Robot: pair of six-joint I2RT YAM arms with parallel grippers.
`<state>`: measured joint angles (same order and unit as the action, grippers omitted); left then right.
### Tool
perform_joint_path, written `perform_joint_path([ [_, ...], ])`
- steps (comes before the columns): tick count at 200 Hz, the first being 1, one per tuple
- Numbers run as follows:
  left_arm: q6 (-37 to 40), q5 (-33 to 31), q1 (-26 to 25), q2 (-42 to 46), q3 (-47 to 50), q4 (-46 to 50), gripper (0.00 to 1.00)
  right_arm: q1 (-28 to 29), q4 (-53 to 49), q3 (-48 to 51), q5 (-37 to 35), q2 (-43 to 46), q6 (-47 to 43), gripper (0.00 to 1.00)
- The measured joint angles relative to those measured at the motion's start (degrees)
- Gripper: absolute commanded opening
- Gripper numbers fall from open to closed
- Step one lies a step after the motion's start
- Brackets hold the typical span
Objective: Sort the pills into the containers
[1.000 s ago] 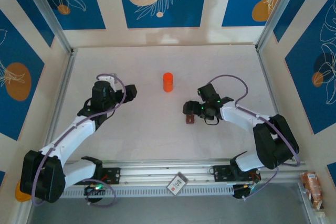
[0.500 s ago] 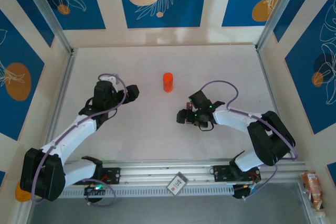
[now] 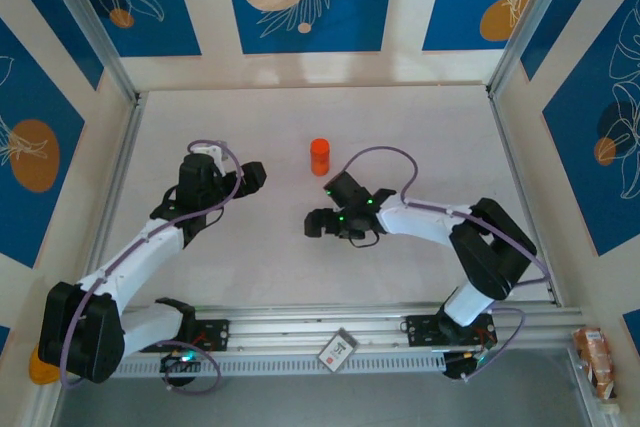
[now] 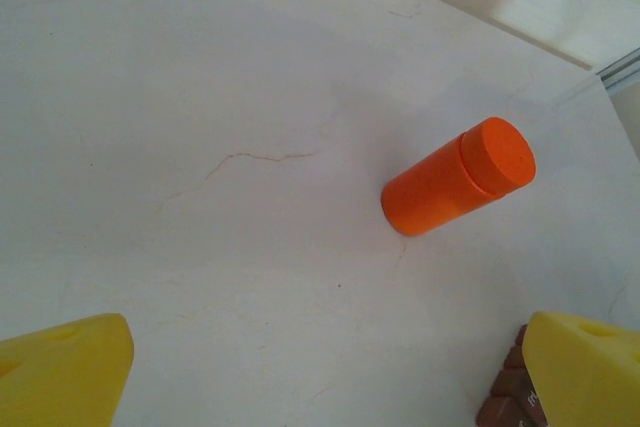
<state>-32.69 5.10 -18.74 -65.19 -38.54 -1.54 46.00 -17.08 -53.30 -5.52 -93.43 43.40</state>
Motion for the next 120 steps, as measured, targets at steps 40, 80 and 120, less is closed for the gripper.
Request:
perform_joint_path([
  [40, 0.02, 0.02, -0.87, -0.28, 0.0, -1.05, 1.0, 2.8, 0.5, -5.27, 1.33, -2.56, -2.91, 0.91],
  [80, 0.02, 0.02, -1.07, -0.92, 0.0, -2.27, 1.0, -1.44, -0.39, -5.75, 1.81, 1.75, -7.04, 0.91],
  [120, 0.02, 0.04, -1.29, -1.42, 0.0, -2.32, 1.0, -14.32, -0.26, -2.95, 1.97, 5.92, -9.35, 0.91],
])
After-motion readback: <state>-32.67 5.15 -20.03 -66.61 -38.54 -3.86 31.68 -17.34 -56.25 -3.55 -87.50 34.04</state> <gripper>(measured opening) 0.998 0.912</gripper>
